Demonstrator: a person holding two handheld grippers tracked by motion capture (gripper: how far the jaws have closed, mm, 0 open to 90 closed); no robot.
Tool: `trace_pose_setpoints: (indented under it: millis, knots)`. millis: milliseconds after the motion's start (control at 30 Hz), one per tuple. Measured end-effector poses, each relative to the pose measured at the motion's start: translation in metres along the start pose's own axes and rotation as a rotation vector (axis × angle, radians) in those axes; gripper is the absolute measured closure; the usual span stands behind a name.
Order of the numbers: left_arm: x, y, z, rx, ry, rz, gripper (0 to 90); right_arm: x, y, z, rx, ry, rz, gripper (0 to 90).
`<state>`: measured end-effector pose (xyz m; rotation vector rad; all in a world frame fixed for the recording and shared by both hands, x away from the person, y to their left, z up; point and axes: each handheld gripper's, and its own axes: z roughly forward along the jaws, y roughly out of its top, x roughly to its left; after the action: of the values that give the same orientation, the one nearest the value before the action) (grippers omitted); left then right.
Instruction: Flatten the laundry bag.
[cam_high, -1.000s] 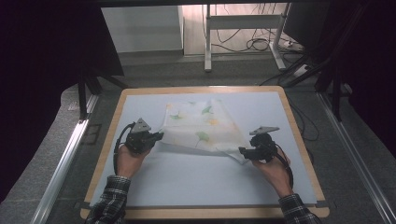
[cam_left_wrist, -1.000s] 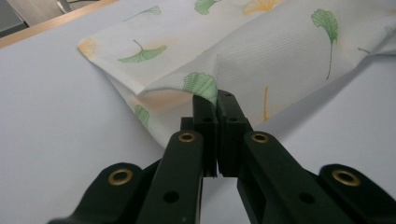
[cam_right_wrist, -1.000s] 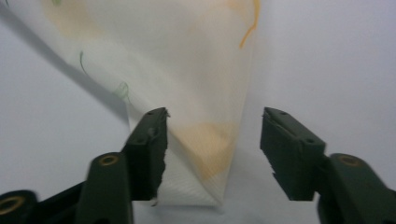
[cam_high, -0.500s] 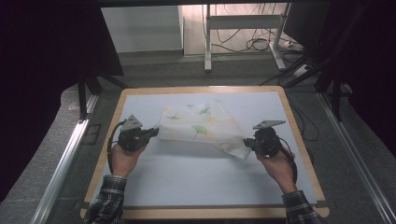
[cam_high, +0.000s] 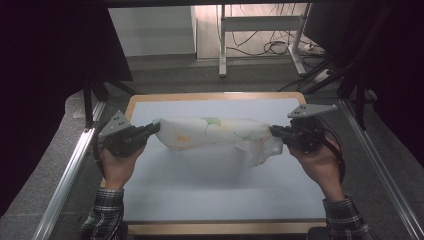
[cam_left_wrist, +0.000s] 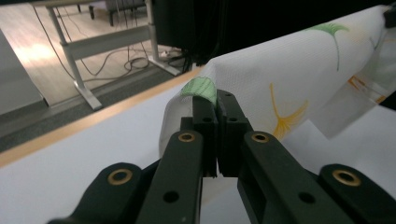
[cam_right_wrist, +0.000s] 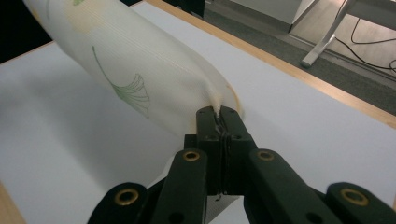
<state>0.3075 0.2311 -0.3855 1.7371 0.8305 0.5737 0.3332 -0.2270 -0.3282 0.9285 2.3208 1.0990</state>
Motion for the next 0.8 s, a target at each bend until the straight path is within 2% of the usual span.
trace_pose_setpoints:
  millis: [67,133,200,300,400,433,533,600,633,667,733,800]
  knots:
    - [0.006,0.001,0.015,0.029,0.008,-0.021,88.1,-0.009,0.002,0.010,0.019,-0.010,0.011,86.9]
    - [0.016,-0.004,0.042,0.100,0.023,-0.036,88.0,-0.022,0.000,0.032,0.066,-0.039,0.018,86.5]
    - [0.023,-0.011,0.065,0.166,0.036,-0.046,88.0,-0.035,-0.005,0.050,0.097,-0.041,0.044,85.6]
    - [0.031,-0.029,0.100,0.260,0.060,-0.056,87.6,-0.052,-0.017,0.078,0.124,-0.057,0.086,79.7]
    - [0.037,-0.046,0.123,0.343,0.088,-0.061,87.1,-0.065,-0.033,0.104,0.163,-0.102,0.106,67.1]
    - [0.041,-0.053,0.130,0.375,0.099,-0.065,86.6,-0.067,-0.037,0.109,0.173,-0.111,0.113,65.5]
    - [0.045,-0.066,0.140,0.440,0.116,-0.063,84.2,-0.076,-0.048,0.116,0.180,-0.132,0.147,59.6]
    - [0.047,-0.072,0.143,0.471,0.131,-0.047,76.5,-0.081,-0.052,0.113,0.171,-0.141,0.154,58.1]
    - [0.048,-0.074,0.143,0.480,0.144,-0.052,70.6,-0.083,-0.054,0.110,0.167,-0.147,0.160,56.8]
    - [0.050,-0.074,0.142,0.477,0.149,-0.057,63.0,-0.085,-0.056,0.105,0.159,-0.146,0.172,56.6]
    - [0.052,-0.074,0.134,0.440,0.143,-0.098,52.4,-0.088,-0.060,0.097,0.141,-0.120,0.199,55.3]
    - [0.054,-0.073,0.124,0.403,0.130,-0.137,40.1,-0.085,-0.065,0.088,0.127,-0.101,0.201,53.5]
